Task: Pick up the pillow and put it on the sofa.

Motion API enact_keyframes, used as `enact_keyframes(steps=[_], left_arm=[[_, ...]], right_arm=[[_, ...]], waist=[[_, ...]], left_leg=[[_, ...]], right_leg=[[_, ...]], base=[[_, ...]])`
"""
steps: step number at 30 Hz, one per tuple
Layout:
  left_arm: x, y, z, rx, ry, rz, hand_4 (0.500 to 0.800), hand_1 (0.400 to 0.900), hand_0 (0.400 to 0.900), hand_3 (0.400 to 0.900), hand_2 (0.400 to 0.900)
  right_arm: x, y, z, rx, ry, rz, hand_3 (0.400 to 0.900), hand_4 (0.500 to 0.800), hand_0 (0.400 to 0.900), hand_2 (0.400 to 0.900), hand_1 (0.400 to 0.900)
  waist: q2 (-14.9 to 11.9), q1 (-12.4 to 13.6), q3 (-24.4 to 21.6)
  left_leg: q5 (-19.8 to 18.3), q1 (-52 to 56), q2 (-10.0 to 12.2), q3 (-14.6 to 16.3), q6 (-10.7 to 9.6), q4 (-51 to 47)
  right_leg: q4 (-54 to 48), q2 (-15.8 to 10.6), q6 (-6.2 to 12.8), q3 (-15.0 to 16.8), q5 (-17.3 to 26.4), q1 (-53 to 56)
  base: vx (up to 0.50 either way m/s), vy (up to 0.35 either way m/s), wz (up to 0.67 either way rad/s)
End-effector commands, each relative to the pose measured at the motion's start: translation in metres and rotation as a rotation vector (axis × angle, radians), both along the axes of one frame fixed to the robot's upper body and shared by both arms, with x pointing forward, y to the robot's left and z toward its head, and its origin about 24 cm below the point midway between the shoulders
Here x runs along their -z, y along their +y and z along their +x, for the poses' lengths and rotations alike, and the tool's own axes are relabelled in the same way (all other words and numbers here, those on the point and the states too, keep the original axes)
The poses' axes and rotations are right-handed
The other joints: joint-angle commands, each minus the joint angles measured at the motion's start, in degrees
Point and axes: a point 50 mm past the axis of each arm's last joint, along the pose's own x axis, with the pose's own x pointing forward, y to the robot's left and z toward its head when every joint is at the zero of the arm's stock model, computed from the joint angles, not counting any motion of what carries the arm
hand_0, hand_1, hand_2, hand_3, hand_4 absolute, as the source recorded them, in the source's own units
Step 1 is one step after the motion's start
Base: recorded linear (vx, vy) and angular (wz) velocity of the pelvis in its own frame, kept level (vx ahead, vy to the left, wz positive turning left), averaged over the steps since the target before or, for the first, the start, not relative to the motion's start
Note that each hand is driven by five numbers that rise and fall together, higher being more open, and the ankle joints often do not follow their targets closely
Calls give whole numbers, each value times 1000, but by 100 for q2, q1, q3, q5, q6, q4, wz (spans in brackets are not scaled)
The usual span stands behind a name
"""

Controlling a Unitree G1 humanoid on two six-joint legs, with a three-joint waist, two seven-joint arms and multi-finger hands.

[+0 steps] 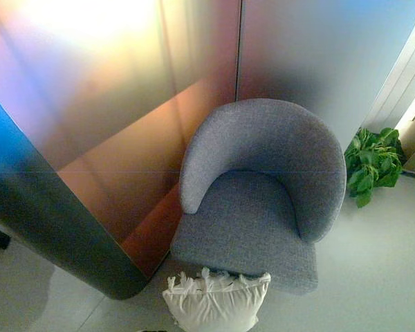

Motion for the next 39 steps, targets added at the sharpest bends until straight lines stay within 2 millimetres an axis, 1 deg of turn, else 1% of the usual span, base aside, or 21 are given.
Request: enact_keyframes(steps=[1, 9, 14, 17, 19, 21, 27, 28, 32, 33, 34, 39], left_arm=[[-3, 13, 6, 6, 0, 56, 800, 900, 900, 900, 900], [-4, 12, 15, 34, -28, 35, 800, 900, 900, 900, 900], [-8, 17, 28, 19, -78, 80, 800, 900, 900, 900, 900], [-10, 22, 31, 13, -87, 113, 800, 900, 900, 900, 900], [-11, 24, 35, 10, -96, 135, 800, 900, 900, 900, 900], [-14, 27, 44, 4, -117, 158, 800, 900, 900, 900, 900], [-30, 30, 87, -15, -232, 238, 800, 900, 900, 900, 900], [-34, 33, 97, -20, -255, 258, 800, 900, 900, 900, 900], [-50, 41, 125, -69, -335, 301, 800, 900, 900, 900, 900], [-53, 42, 130, -77, -351, 304, 800, 900, 900, 900, 900], [-60, 45, 141, -108, -388, 319, 800, 900, 900, 900, 900], [-91, 54, 182, -209, -528, 314, 800, 900, 900, 900, 900]], right_arm=[[0, 12, 21, -49, -22, 26, 900, 800, 900, 900, 900], [-1, 10, 23, -59, -21, 22, 900, 800, 900, 900, 900], [-3, 3, 26, -75, -15, 5, 900, 800, 900, 900, 900], [-4, -1, 24, -90, -2, -11, 900, 800, 900, 900, 900], [-5, -3, 26, -106, -1, -22, 900, 800, 900, 900, 900], [-7, -5, 33, -123, -13, -36, 900, 800, 900, 900, 900], [-20, -12, 74, -158, -114, -96, 900, 800, 900, 900, 900], [-24, -14, 84, -159, -136, -109, 900, 800, 900, 900, 900], [-38, -19, 114, -160, -202, -137, 900, 800, 900, 900, 900], [-40, -20, 119, -159, -216, -141, 900, 800, 900, 900, 900], [-47, -22, 131, -157, -237, -155, 900, 800, 900, 900, 900], [-70, -26, 168, -140, -321, -176, 900, 800, 900, 900, 900]], waist=[[-284, -12, 230], [-269, -32, 268], [-246, -45, 329], [-239, -47, 361], [-234, -47, 403], [-222, -51, 502], [-144, -94, 1106], [-114, -115, 1237], [-68, -176, 1626], [-63, -188, 1685], [-54, -214, 1828], [-48, -248, 2236]], left_leg=[[-463, 227, -439, 184, 102, 62], [-462, 208, -440, 179, 102, 84], [-448, 164, -432, 184, 97, 81], [-430, 124, -415, 195, 88, 89], [-413, 52, -401, 196, 81, 120], [-385, -89, -383, 199, 71, 181], [-326, -871, -294, 152, -22, 692], [-287, -1019, -279, 134, -44, 747], [-194, -1480, -298, 72, -95, 873], [-180, -1562, -299, 73, -102, 889], [-131, -1751, -311, 73, -122, 910], [3, -2430, -366, 41, -149, 1022]], right_leg=[[35, 12, 274, 158, -145, 38], [47, 19, 266, 193, -143, 17], [37, 12, 274, 201, -127, -32], [29, -3, 280, 185, -104, -76], [47, -12, 274, 191, -89, -154], [76, -19, 254, 210, -73, -286], [413, -37, 119, 250, -99, -923], [498, -31, 97, 269, -113, -1068], [624, -14, 70, 336, -88, -1543], [641, -18, 68, 348, -76, -1638], [672, -14, 68, 377, -35, -1863], [985, 7, 61, 391, -21, -2638]], base=[[0, 0, 0], [0, 0, 0], [30, 24, -2], [70, 49, 0], [-2, 43, 1], [-88, 64, 1], [-173, 65, 1], [-165, 54, 3], [-145, 35, 3], [-168, 38, 1], [-153, 33, 0], [-143, 29, -3]])
